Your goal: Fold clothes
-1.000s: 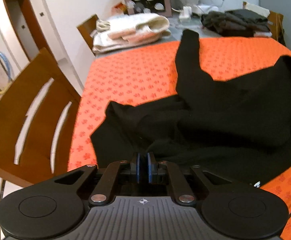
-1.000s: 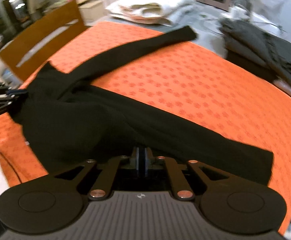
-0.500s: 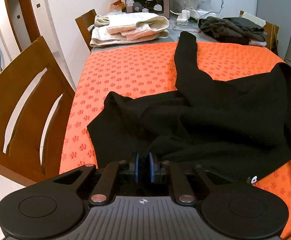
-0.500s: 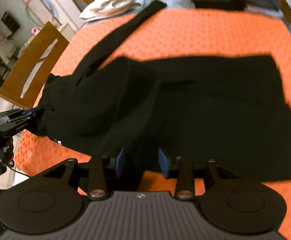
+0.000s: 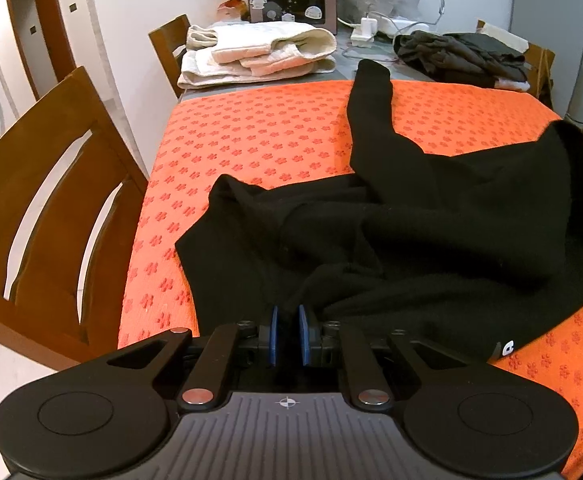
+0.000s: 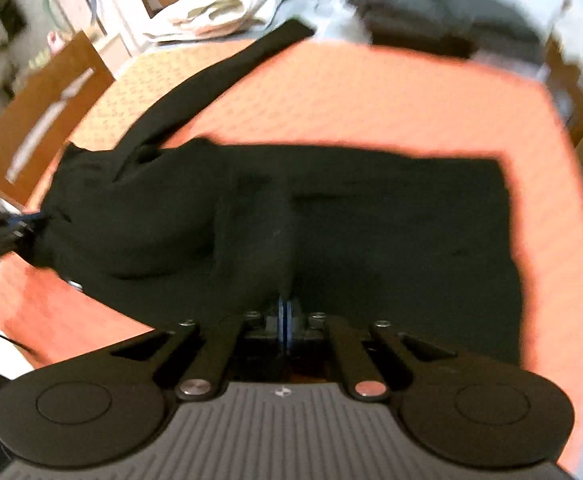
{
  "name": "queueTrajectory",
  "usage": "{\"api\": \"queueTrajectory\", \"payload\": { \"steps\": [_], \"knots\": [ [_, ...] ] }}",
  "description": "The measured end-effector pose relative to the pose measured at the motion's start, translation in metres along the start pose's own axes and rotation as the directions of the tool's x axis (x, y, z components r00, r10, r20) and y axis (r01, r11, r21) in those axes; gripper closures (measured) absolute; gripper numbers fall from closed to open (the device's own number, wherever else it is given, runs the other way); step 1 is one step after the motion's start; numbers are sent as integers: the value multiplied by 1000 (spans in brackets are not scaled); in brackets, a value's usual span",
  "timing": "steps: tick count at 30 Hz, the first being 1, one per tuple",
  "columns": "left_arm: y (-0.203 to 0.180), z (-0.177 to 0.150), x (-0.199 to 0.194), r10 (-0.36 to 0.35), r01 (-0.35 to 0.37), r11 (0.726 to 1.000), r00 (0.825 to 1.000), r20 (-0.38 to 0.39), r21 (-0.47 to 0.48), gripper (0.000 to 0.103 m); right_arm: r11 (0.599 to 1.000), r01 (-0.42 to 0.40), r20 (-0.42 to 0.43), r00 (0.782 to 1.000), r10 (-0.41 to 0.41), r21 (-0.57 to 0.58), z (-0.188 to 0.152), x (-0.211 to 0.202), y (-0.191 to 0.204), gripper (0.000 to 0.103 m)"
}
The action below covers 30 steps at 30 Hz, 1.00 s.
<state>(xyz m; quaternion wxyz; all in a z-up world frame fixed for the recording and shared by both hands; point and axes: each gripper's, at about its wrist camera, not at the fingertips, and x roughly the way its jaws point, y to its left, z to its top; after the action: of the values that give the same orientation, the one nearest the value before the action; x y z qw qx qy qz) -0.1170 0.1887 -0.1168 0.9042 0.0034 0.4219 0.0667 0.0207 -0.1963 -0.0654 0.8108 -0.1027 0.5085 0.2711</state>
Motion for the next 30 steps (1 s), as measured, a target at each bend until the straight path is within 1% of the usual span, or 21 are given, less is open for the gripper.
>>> {"api": "queueTrajectory", "payload": {
  "steps": [2, 4, 7, 9, 11, 13, 14, 18, 19, 21, 24, 26, 27, 29, 30],
  "knots": [
    [0, -1, -1, 7, -7, 1000, 1000, -3, -14, 88, 995, 85, 14, 996, -84, -49, 8, -17, -13, 101],
    [-1, -2, -4, 12, -12, 999, 1000, -8, -33, 88, 985, 150, 27, 989, -148, -83, 15, -28, -25, 101],
    [-2, -2, -7, 19, -21, 997, 1000, -19, -69, 88, 970, 215, 53, 976, -211, -110, 26, -39, -40, 101],
    [-4, -2, -9, 31, -33, 996, 999, -30, -79, 88, 956, 262, 88, 964, -252, -131, 32, -47, -46, 101],
    [-6, -1, -12, 54, -58, 994, 998, -38, -94, 86, 947, 294, 153, 950, -274, -132, 41, -59, -47, 101],
    [-8, -2, -15, 78, -83, 991, 996, -50, -109, 84, 938, 325, 225, 929, -293, -121, 46, -75, -47, 101],
    [-9, -3, -16, 90, -95, 989, 995, -54, -113, 84, 936, 333, 247, 922, -298, -114, 46, -80, -48, 101],
    [-14, -8, -16, 123, -131, 984, 990, -71, -117, 83, 941, 330, 261, 918, -299, -81, 38, -82, -60, 101],
    [-15, -9, -16, 130, -138, 984, 989, -74, -115, 83, 943, 324, 251, 921, -297, -76, 33, -78, -64, 101],
    [-16, -11, -16, 138, -146, 983, 987, -76, -114, 82, 946, 313, 194, 936, -293, -84, 17, -57, -74, 101],
    [-15, -13, -17, 143, -150, 982, 987, -73, -118, 81, 953, 292, 93, 954, -285, -80, -8, -23, -87, 101],
    [-16, -13, -17, 150, -158, 981, 986, -74, -117, 80, 962, 264, 27, 964, -263, -63, -23, -4, -93, 100],
    [-16, -13, -17, 153, -161, 980, 985, -74, -115, 80, 966, 252, 0, 968, -253, -55, -29, 3, -96, 98],
    [-18, -13, -18, 158, -166, 980, 985, -74, -114, 80, 971, 234, -38, 971, -236, -45, -41, 11, -98, 89],
    [-18, -13, -20, 159, -166, 979, 985, -70, -120, 80, 973, 228, -42, 972, -229, -30, -46, 10, -99, 83]
  ]
}}
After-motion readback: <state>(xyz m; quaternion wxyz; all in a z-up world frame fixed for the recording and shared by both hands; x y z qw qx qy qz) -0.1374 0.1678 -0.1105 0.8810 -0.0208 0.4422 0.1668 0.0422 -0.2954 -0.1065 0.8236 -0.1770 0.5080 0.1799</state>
